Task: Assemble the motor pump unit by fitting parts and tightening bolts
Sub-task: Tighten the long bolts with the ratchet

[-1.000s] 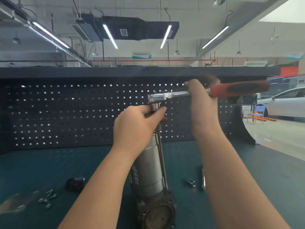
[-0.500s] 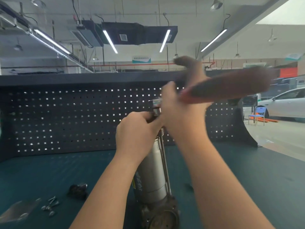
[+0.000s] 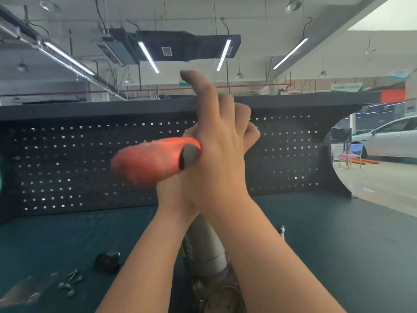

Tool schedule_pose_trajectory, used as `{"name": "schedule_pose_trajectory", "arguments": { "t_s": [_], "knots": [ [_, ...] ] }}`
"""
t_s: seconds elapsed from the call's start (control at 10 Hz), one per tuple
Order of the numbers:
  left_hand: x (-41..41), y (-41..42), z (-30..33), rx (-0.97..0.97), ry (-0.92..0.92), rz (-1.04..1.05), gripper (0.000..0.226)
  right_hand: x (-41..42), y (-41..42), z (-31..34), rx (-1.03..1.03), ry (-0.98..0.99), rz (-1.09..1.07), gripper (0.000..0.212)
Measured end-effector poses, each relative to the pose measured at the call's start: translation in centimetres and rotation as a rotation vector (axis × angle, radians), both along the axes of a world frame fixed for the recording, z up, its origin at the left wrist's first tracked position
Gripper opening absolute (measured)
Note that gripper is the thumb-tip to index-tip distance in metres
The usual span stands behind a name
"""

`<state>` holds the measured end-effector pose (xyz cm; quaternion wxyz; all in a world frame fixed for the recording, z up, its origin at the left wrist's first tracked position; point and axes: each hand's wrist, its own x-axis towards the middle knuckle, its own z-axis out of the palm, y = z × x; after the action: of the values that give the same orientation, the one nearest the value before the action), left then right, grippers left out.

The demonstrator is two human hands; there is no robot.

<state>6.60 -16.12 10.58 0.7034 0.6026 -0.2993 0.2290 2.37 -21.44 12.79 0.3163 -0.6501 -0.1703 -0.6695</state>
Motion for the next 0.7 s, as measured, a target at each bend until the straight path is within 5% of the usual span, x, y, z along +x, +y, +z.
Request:
{"name": "schedule_pose_trajectory", "arguments": {
  "t_s": [0.1, 0.2, 0.3, 0.4, 0.6, 0.7],
  "knots": [
    [-0.1, -0.8, -0.3, 0.511, -0.108, 0.626, 0.038, 1.0, -3.8, 0.8, 0.261, 0.07, 0.277, 0.058],
    [-0.6, -0.9, -0.6, 0.364, -0.17, 0.539, 0.026, 1.9, -7.8, 0.4, 0.561, 0.293, 0.465, 0.052],
    [-0.4, -1.1, -0.6, 0.382, -0.164, 0.572, 0.029, 2.3, -7.6, 0.1, 0.725, 0.318, 0.61, 0.045],
    [-0.6, -1.1, -0.4, 0.403, -0.122, 0.634, 0.037, 1.4, -4.5, 0.9, 0.629, 0.208, 0.513, 0.048],
    [-0.4, -0.4, -0.4, 0.617, -0.217, 0.799, 0.019, -0.7, -1.4, 0.5, 0.082, 0.071, 0.168, 0.061],
    [-0.8, -0.9, -0.3, 0.479, -0.159, 0.647, 0.039, 0.7, -5.0, 0.6, 0.294, 0.126, 0.358, 0.047]
  ]
}}
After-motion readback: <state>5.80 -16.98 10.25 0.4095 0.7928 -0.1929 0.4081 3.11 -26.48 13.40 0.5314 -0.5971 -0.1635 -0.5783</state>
